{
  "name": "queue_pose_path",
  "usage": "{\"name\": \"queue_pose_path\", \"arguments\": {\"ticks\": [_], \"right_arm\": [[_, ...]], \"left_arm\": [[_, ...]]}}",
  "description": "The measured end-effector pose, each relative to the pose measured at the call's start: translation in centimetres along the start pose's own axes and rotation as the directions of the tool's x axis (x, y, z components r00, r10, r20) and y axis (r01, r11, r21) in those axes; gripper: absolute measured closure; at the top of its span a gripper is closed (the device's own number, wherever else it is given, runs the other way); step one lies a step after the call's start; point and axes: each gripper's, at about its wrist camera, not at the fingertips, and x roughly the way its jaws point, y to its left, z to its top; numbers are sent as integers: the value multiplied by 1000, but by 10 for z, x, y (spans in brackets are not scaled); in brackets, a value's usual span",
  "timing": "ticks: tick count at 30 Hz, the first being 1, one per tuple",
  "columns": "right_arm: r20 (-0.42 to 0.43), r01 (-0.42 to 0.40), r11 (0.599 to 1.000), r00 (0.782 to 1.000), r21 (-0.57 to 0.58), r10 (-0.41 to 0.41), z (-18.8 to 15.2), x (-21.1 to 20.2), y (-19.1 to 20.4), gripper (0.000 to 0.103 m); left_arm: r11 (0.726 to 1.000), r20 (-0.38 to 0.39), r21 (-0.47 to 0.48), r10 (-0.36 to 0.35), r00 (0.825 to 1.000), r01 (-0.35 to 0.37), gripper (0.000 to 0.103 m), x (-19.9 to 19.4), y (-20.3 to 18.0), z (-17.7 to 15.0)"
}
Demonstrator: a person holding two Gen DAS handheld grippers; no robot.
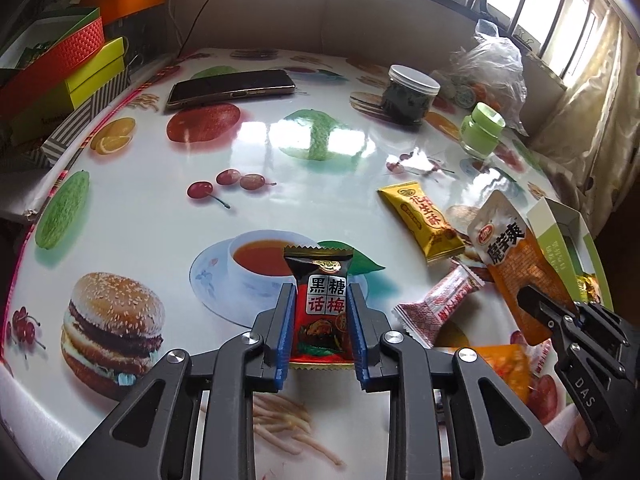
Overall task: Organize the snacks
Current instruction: 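Close the right tool on the orange konjac packet and lift it, then carry the red packet and the orange packet toward the green box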
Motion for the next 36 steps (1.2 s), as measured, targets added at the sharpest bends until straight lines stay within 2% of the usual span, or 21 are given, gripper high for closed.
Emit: {"name": "queue_pose_path", "arguments": {"ticks": [17, 36], "right_arm": [[63, -17, 999, 998, 47, 14, -10, -31, 0, 96], [124, 16, 994, 992, 109, -29, -23, -72, -21, 96]], "left_arm": [[998, 24, 36, -50, 998, 49, 77, -24, -21, -6], [987, 44, 120, -113, 993, 107, 77, -47, -63, -9]]}}
